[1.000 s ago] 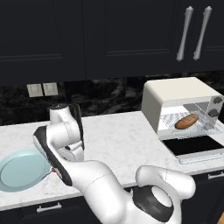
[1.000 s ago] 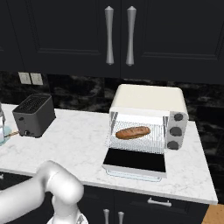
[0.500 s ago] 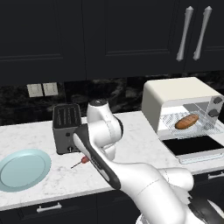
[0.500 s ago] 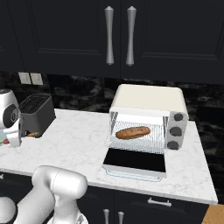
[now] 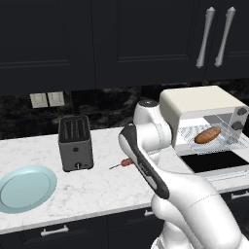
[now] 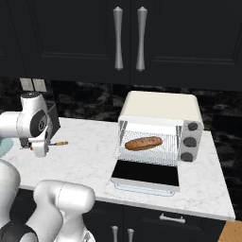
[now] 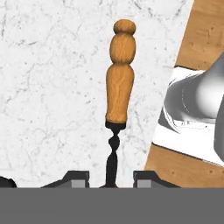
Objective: Pick up the kebab skewer and baguette bread, and place them inside the toaster oven. Close the toaster oven door and start by setting the timer.
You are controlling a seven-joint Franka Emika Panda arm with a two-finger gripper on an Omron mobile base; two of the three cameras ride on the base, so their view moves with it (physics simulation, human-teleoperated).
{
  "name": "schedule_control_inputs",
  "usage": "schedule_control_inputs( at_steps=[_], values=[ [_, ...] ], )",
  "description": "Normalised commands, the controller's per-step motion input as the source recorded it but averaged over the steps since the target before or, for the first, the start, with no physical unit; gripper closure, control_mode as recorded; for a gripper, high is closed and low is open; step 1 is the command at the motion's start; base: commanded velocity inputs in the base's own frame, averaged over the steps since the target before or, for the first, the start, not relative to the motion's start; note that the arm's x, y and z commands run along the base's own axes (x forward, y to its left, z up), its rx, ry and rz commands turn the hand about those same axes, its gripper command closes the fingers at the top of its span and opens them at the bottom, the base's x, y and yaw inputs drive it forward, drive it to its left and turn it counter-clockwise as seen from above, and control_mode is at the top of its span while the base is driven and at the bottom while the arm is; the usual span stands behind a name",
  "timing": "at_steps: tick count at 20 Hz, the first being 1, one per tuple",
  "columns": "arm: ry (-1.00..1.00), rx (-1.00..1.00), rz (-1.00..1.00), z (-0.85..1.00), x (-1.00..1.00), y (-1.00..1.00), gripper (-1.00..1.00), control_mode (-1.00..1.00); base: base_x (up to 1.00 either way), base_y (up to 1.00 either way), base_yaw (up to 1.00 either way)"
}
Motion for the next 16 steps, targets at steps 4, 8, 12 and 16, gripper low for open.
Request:
schedule_control_inputs(
  at_steps=[4,8,12,16],
  values=[
    [-0.04,0.0,-0.15,0.14,0.25,-1.0,1.0,-1.0,0.0,0.0,0.0],
    [-0.08,0.0,-0.06,0.11,0.09,-1.0,1.0,-1.0,0.0,0.0,0.0],
    [-0.04,0.0,-0.01,0.08,0.04,-1.0,1.0,-1.0,0.0,0.0,0.0],
    [-0.03,0.0,0.0,0.0,0.05,-1.0,1.0,-1.0,0.0,0.0,0.0]
  ],
)
